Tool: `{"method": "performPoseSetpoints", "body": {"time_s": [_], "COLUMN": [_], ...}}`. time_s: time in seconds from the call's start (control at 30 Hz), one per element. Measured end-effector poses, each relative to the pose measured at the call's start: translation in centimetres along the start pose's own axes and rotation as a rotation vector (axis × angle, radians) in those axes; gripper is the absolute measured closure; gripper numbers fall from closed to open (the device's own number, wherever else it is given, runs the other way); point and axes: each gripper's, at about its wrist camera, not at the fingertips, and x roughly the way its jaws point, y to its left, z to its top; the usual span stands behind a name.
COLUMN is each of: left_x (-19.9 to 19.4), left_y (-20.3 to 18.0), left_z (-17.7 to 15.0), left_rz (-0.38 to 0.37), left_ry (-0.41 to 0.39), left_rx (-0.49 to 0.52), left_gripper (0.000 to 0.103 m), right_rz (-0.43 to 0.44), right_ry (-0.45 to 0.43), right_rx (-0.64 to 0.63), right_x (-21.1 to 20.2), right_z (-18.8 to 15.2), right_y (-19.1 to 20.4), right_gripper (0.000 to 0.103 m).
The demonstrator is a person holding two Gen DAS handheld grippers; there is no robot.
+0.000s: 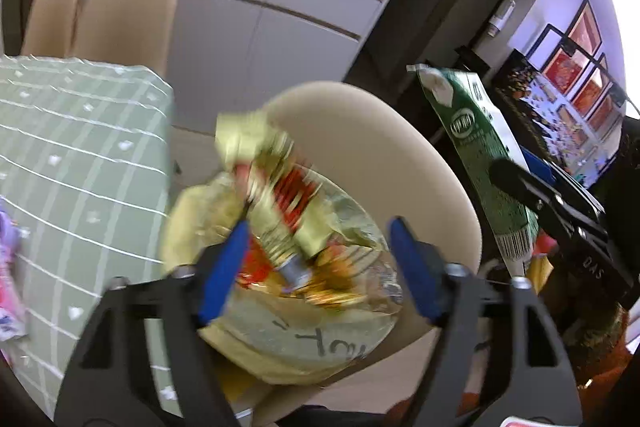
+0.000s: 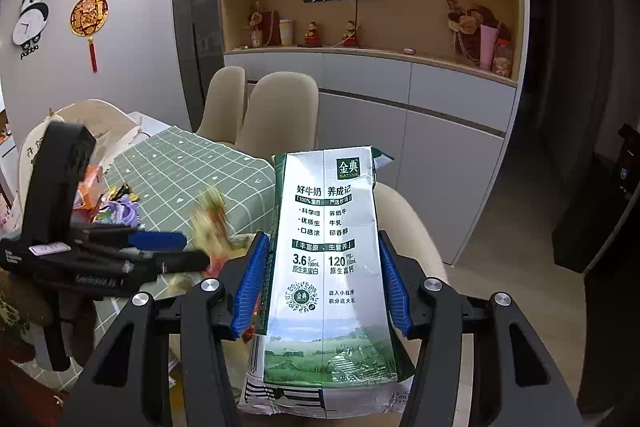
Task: Collect trash
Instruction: 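Carry wrapper and milk carton to the yellow trash bag and release both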
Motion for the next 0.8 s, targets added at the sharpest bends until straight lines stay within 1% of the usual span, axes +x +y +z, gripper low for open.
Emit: {"method": "performPoseSetpoints", "body": {"time_s": [0.03,0.1,0.2,0.27,0.33,0.43,0.53,0.67,0.73,0.8], "left_x": [0.5,0.8,-0.3,-1.8,-3.2,-6.1,-9.3,-12.9,-14.1,-15.2], "left_y": [0.1,0.2,0.9,1.9,2.9,5.0,7.1,9.5,10.5,11.6], "left_z": [-0.1,-0.3,-0.8,-1.2,-1.6,-2.7,-4.3,-6.7,-8.1,-9.3], "left_rz": [0.001,0.012,0.034,0.065,0.096,0.157,0.221,0.301,0.331,0.364], "left_ry": [0.015,0.025,0.006,-0.021,-0.044,-0.087,-0.127,-0.168,-0.176,-0.179], "left_rx": [-0.006,-0.016,-0.046,-0.085,-0.124,-0.196,-0.275,-0.368,-0.406,-0.444], "left_gripper": [0.023,0.023,0.021,0.018,0.018,0.018,0.018,0.018,0.018,0.018], "right_rz": [0.006,0.031,0.092,0.131,0.158,0.2,0.237,0.274,0.27,0.262], "right_ry": [0.004,0.02,0.066,0.106,0.152,0.279,0.4,0.469,0.498,0.504], "right_rx": [0.002,0.006,0.009,0.006,-0.006,-0.013,0.011,-0.01,-0.022,-0.011], "right_x": [0.3,1.5,4.0,5.9,8.1,13.0,16.5,18.3,19.1,19.4], "right_z": [0.1,0.2,-0.2,-0.8,-1.8,-3.6,-5.8,-7.1,-7.5,-7.4], "right_y": [-0.2,-0.4,0.1,0.8,2.0,3.4,4.4,5.8,6.2,6.2], "right_gripper": [0.052,0.052,0.052,0.052,0.052,0.052,0.052,0.052,0.052,0.052]}}
